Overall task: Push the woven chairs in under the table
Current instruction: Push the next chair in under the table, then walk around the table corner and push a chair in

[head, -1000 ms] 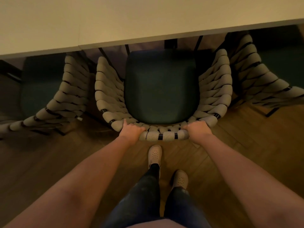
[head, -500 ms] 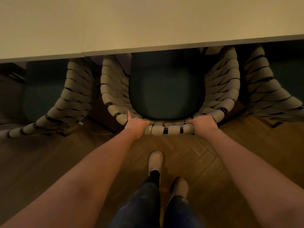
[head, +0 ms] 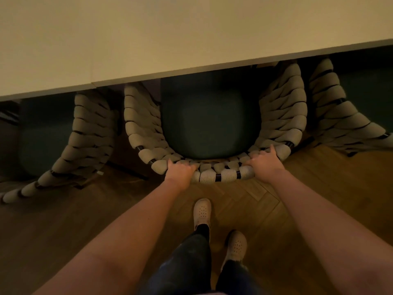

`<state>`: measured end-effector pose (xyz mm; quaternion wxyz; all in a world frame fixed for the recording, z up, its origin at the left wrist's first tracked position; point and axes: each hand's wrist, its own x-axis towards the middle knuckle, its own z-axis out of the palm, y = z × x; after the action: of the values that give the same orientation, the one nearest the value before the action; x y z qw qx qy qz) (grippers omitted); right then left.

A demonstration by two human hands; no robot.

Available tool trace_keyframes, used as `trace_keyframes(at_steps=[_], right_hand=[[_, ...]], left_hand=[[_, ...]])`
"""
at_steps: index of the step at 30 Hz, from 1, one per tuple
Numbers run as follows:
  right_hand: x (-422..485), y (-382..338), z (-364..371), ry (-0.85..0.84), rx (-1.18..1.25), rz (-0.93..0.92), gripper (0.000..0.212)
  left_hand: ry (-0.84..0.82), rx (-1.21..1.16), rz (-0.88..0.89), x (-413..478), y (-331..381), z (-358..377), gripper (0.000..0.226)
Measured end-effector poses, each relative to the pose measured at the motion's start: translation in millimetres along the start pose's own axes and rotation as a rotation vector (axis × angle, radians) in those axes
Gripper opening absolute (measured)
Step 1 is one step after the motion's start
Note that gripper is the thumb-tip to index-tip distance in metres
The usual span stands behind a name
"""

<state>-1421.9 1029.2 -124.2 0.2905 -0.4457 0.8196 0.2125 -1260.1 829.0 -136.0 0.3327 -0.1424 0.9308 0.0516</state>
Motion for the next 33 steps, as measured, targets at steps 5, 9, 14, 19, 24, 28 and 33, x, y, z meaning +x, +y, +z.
trace_keyframes(at_steps=[5,9,14,19,24,28,33], right_hand=[[-4.2,1.6,0.0,0.030,0.021,-0.003,0.050],[-15.1,11.7,10.5,0.180,0.165,-0.030,0.068],[-55.2,61.4,41.7,0.320,0.316,0.002,0.086],[-107.4,157.2,88.8,0.347,0.419,0.200,0.089],[-171.1,291.1,137.9,0.332,0.443,0.303,0.089],[-218.7,392.4,176.7,0.334,0.454,0.371,0.089],[-250.7,493.7,208.0,0.317,0.512,0.428,0.087]], left_hand=[[-0.149,-0.008,0.040,3.2,-1.1,-10.5,0.061],[-0.310,-0.132,0.096,7.1,15.4,-27.3,0.093],[-0.089,-0.262,0.216,15.5,104.2,-64.4,0.080],[0.184,-0.169,0.338,38.3,210.4,-100.0,0.070],[0.335,-0.085,0.364,64.6,349.6,-136.6,0.067],[0.337,-0.029,0.387,91.1,469.9,-157.5,0.067],[0.250,0.040,0.454,121.8,590.4,-184.4,0.067]])
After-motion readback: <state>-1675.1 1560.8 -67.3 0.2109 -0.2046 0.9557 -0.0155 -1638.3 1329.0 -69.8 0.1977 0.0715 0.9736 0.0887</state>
